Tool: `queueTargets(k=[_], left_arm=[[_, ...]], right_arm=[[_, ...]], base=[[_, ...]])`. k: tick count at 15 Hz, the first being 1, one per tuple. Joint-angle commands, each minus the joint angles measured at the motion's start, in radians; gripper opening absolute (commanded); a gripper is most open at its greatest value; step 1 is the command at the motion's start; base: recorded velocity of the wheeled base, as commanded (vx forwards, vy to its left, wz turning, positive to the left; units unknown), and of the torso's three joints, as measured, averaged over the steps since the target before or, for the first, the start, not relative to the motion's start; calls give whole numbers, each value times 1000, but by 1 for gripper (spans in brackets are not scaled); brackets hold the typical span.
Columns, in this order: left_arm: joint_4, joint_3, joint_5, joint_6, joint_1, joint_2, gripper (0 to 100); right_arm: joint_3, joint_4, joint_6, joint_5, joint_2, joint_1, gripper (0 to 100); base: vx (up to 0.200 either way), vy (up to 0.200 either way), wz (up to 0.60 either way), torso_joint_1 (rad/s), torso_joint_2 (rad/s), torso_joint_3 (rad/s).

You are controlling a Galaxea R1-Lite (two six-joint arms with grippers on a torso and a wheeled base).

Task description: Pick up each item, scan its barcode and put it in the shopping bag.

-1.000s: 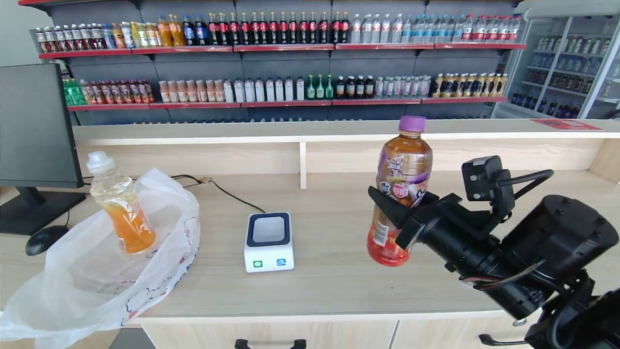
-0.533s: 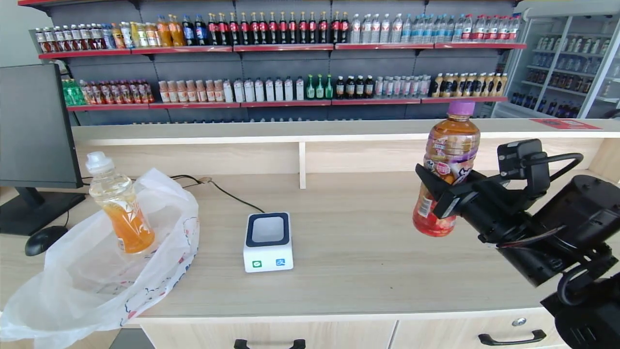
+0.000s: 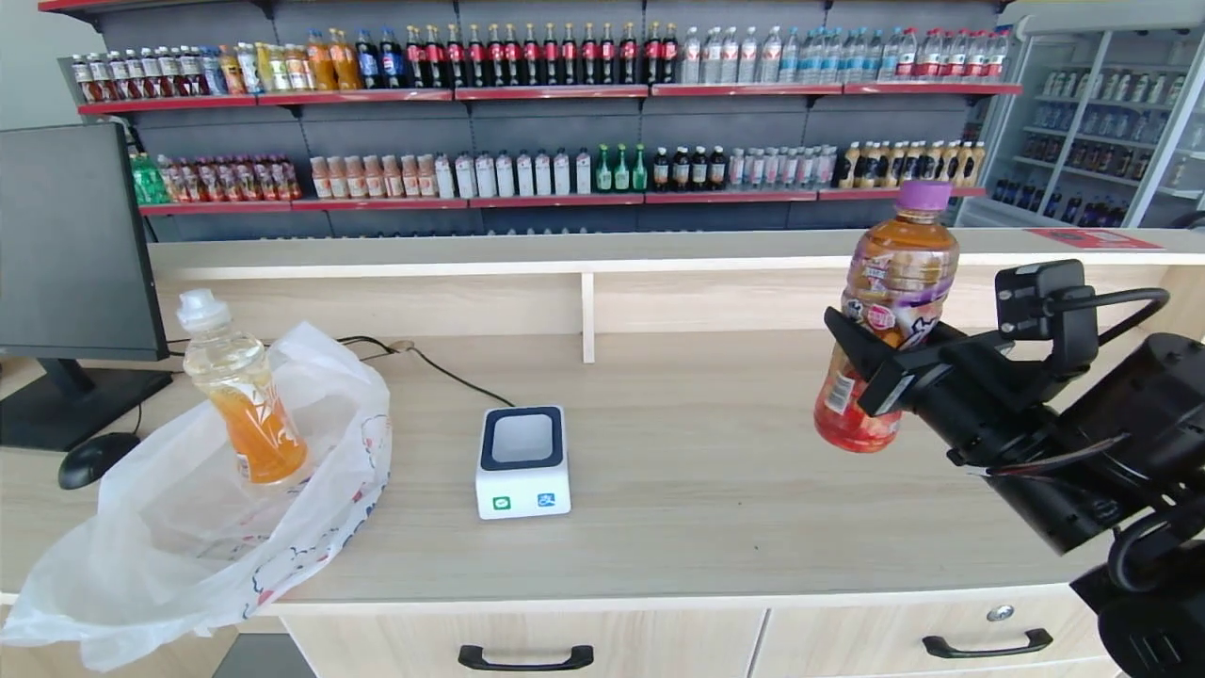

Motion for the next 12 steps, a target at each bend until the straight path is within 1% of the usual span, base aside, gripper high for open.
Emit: queueTargets(k=[1, 12], left_arm=[[-1, 0, 1, -1, 0, 0, 100], [-1, 0, 1, -7, 0, 0, 100]], right_arm=[[4, -1, -1, 1, -24, -4, 0], [4, -1, -4, 1, -30, -13, 0]], base=[[0, 200, 0, -2, 7, 7], [0, 200, 0, 4, 3, 3]])
